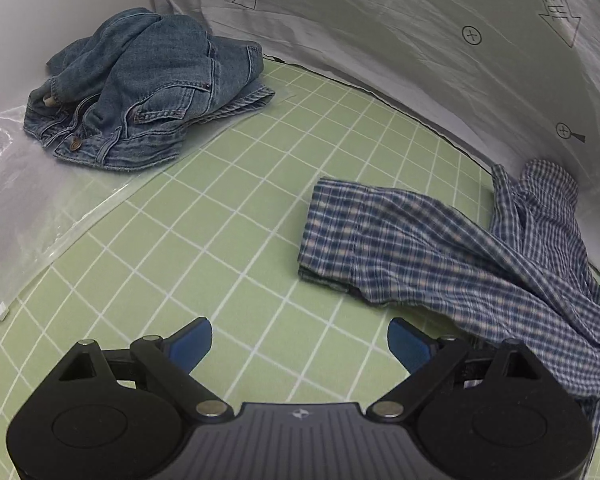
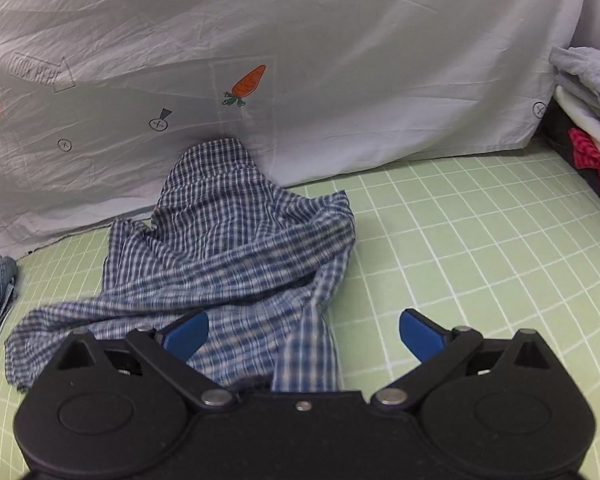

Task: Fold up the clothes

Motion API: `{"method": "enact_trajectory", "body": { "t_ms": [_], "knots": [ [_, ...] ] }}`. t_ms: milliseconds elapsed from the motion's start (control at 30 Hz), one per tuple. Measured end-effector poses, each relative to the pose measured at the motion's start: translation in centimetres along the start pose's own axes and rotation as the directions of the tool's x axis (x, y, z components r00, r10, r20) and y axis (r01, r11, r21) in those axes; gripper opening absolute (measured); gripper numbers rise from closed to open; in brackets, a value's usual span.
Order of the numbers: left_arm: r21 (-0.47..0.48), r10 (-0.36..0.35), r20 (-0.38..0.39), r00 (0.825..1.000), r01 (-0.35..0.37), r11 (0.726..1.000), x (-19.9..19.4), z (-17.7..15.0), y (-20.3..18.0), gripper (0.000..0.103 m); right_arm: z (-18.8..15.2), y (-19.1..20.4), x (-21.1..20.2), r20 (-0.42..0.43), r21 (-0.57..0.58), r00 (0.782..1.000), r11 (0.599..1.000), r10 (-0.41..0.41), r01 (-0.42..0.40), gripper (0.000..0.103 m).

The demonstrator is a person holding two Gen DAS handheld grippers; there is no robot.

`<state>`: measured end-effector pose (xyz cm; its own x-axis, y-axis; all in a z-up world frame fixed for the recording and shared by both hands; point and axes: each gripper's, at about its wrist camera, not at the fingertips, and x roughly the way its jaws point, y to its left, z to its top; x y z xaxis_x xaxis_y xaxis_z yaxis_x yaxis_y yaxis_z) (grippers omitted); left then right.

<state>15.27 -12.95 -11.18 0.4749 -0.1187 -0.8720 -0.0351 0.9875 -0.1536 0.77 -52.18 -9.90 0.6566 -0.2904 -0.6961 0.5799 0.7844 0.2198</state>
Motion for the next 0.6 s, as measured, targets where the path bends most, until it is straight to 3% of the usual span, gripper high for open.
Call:
{"method": "enact_trajectory", "body": {
  "t_ms": [167, 367, 433, 467, 500, 533, 600],
  "knots": [
    [0.012, 0.014, -0.021, 1.0, -0.014, 1.0, 4.6, 3.7, -0.7, 0.092, 3.0, 0.6, 5.5, -0.056, 0.134, 0.997, 0.99, 0.054, -0.046, 0.072],
    [0.009, -0.022, -0.025, 0.999, 0.022, 1.0, 7.1, 4.3, -1.0, 0.07, 3.4, 0.2, 9.7, -0.154, 0.258, 0.987, 0.966, 0.055, -0.014, 0.049],
    [0.019, -0.034, -0.001, 0.999, 0.034, 0.999, 7.1, 4.1, -1.2, 0.056, 3.6, -0.1, 9.9, -0.151, 0.261, 0.986, 0.965, 0.074, -0.033, 0.045],
    [0.025, -0.041, 0.011, 0.999, 0.04, 0.999, 7.1, 4.0, -1.4, 0.045, 3.7, -0.1, 10.0, -0.146, 0.25, 0.986, 0.968, 0.079, -0.04, 0.04],
    [0.027, -0.044, 0.017, 0.999, 0.043, 0.999, 7.1, 4.0, -1.4, 0.03, 3.9, -0.1, 10.0, -0.145, 0.234, 0.986, 0.971, 0.076, -0.04, 0.032],
    [0.029, -0.045, 0.021, 0.999, 0.045, 0.999, 7.1, 3.9, -1.5, 0.023, 4.0, -0.2, 10.0, -0.147, 0.227, 0.986, 0.973, 0.076, -0.041, 0.027],
    [0.028, -0.052, 0.031, 0.998, 0.051, 0.998, 7.1, 3.7, -1.5, 0.012, 4.3, -0.6, 10.0, -0.145, 0.23, 0.986, 0.972, 0.087, -0.052, 0.007]
  ]
}}
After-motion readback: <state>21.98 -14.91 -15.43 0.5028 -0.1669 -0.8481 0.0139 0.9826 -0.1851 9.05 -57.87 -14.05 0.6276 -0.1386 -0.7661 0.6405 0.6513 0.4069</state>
